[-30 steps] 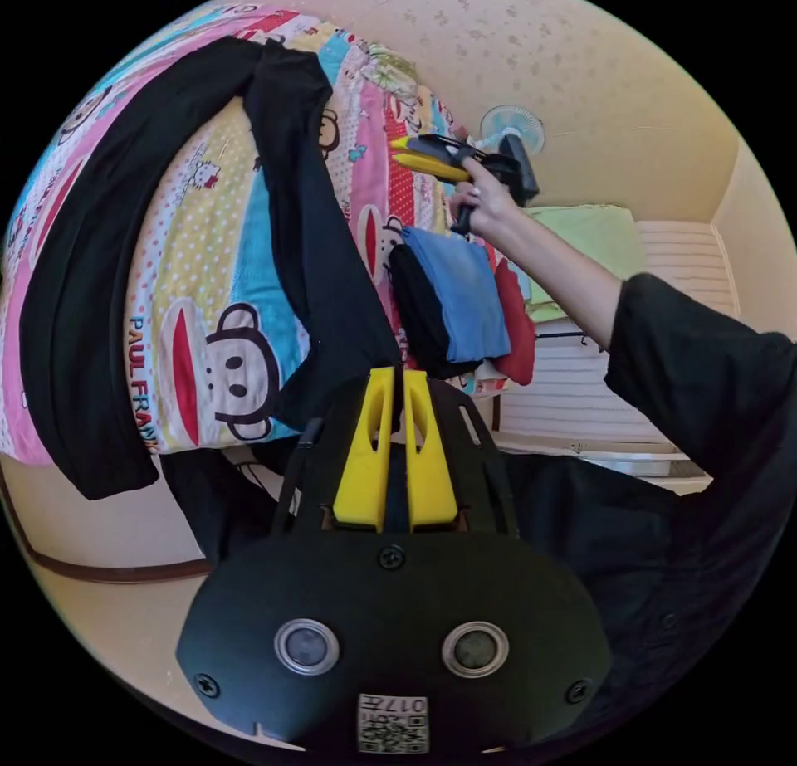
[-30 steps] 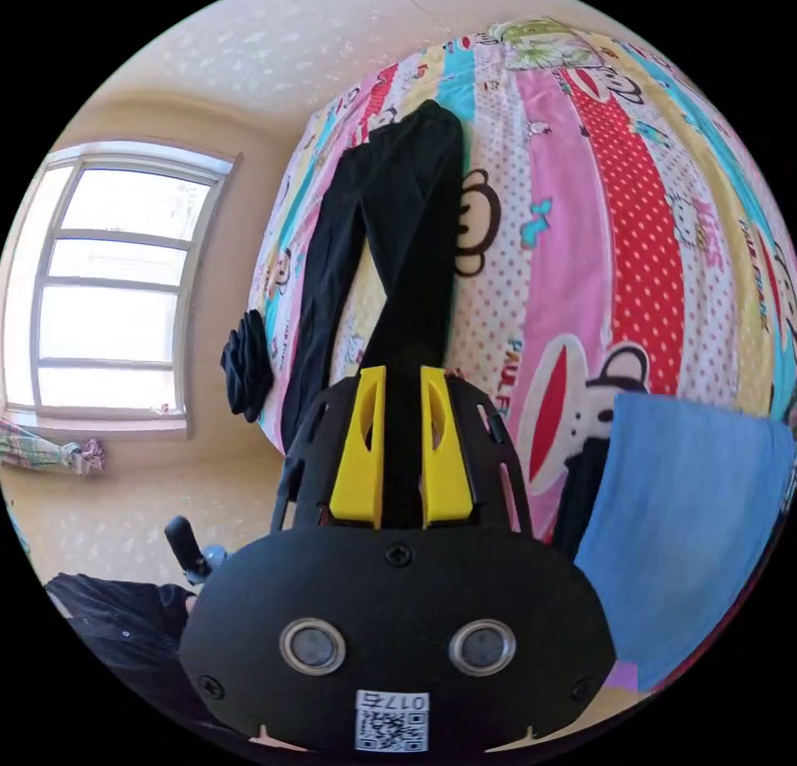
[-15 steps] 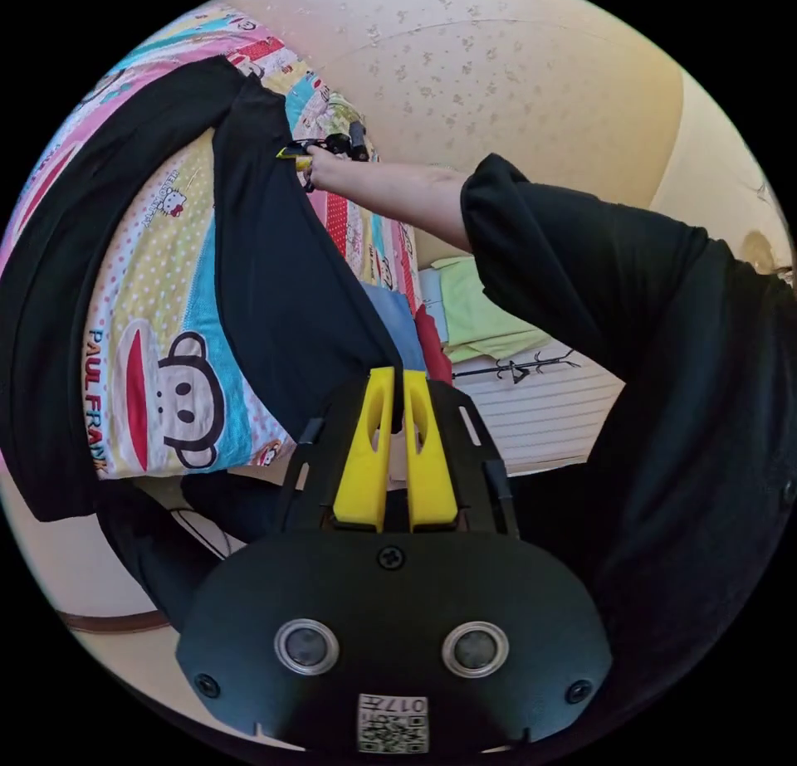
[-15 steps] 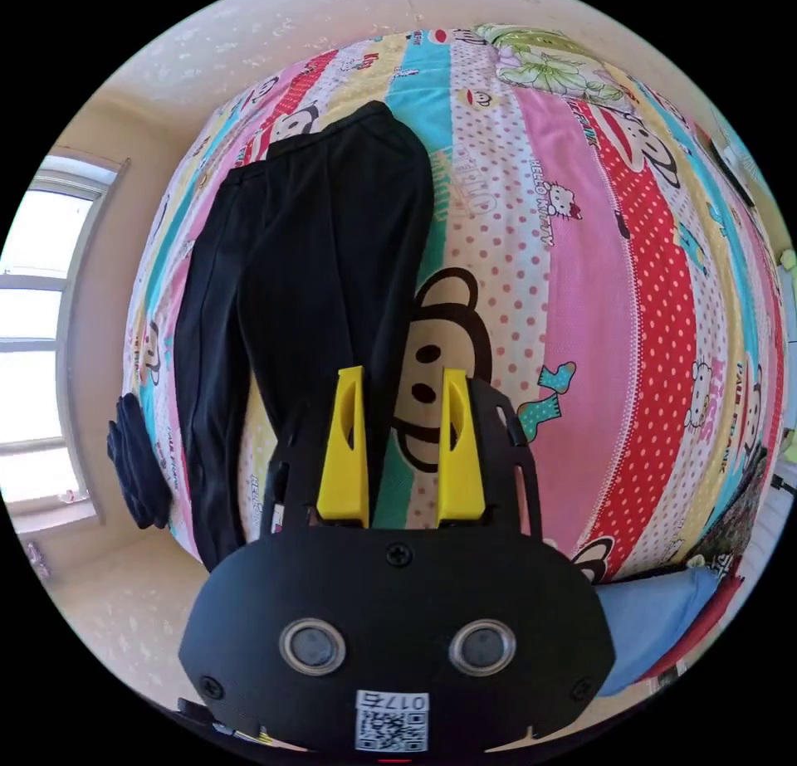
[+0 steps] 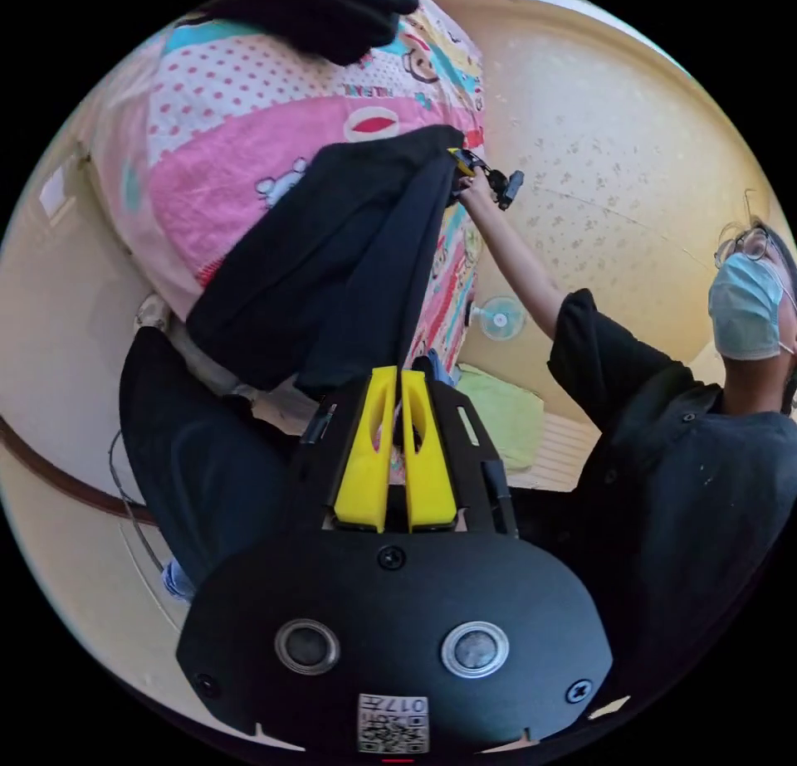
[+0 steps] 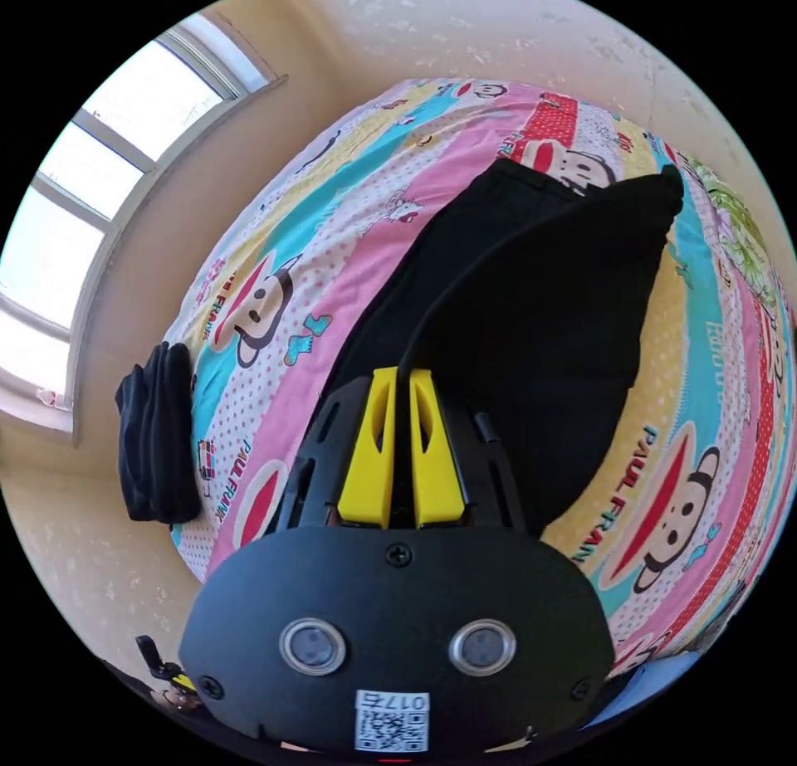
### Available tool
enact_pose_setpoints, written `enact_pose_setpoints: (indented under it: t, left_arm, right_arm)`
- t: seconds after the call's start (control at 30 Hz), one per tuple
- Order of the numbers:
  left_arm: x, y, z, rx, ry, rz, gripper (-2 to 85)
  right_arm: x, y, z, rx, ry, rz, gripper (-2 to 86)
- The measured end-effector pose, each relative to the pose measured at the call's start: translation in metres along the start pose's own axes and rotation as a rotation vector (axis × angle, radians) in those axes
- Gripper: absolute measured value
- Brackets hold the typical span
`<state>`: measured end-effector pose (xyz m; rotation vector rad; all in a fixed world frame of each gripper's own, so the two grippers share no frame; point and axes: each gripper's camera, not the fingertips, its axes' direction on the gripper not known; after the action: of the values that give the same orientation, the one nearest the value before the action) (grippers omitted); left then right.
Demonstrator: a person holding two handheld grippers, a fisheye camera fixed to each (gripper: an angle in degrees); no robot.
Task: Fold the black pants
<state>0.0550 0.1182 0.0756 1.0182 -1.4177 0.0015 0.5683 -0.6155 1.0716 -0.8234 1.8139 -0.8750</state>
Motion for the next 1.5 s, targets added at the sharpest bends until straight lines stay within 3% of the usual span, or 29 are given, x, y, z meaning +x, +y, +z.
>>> enact_pose_setpoints:
  t: [0.17, 0.37, 0.57, 0.73, 0.9, 1.03, 1.1, 1.17, 1.27, 1.37, 1.43, 1.5]
  left_arm:
    - [-0.019, -0.024, -0.036, 0.018, 0.019, -0.037, -0.8]
    - [-0.038, -0.052, -0.063, 0.041, -0.082, -0.101, -0.2]
    - [-0.040, -0.070, -0.094, 0.040, -0.389, -0.223, 6.5]
    - [0.033, -0.131, -0.074, -0.030, -0.473, 0.121, 10.9]
    - [0.064, -0.178, -0.007, -0.171, -0.473, 0.302, 13.1]
    - [0.079, -0.163, 0.002, -0.204, -0.578, 0.362, 9.8]
    - [0.078, -0.153, 0.013, -0.389, -0.440, 0.336, 2.4]
    - [0.085, -0.135, 0.016, -0.455, -0.321, 0.311, 1.5]
    - [0.107, -0.110, 0.016, -0.589, -0.169, 0.360, 0.8]
    - [0.096, -0.089, 0.030, -0.714, -0.385, 0.363, 0.7]
    - [0.057, -0.084, 0.046, -0.833, -0.632, 0.206, 3.1]
    - [0.063, -0.088, 0.045, -0.808, -0.659, 0.266, 5.6]
  right_arm:
    - [-0.039, -0.009, 0.047, 0.004, 0.053, 0.017, 3.1]
    - [-0.029, -0.009, 0.051, -0.042, 0.080, -0.055, 5.5]
    - [0.015, 0.088, -0.022, -0.036, -0.072, -0.240, 8.5]
    - [0.091, 0.230, -0.046, -0.168, -0.262, 0.019, 10.9]
    - [0.093, 0.362, -0.007, -0.297, -0.685, 0.324, 8.9]
    - [0.069, 0.396, 0.013, -0.440, -0.851, 0.297, 5.7]
    - [0.065, 0.398, -0.009, -0.409, -0.897, 0.250, 4.5]
    - [0.063, 0.398, -0.034, -0.386, -0.976, 0.211, 4.1]
    - [0.061, 0.409, -0.076, -0.413, -0.926, 0.156, 4.1]
    - [0.077, 0.439, -0.080, -0.575, -0.696, 0.194, 4.6]
    - [0.087, 0.457, -0.073, -0.655, -0.612, 0.197, 5.4]
    - [0.102, 0.460, -0.073, -0.707, -0.535, 0.195, 8.7]
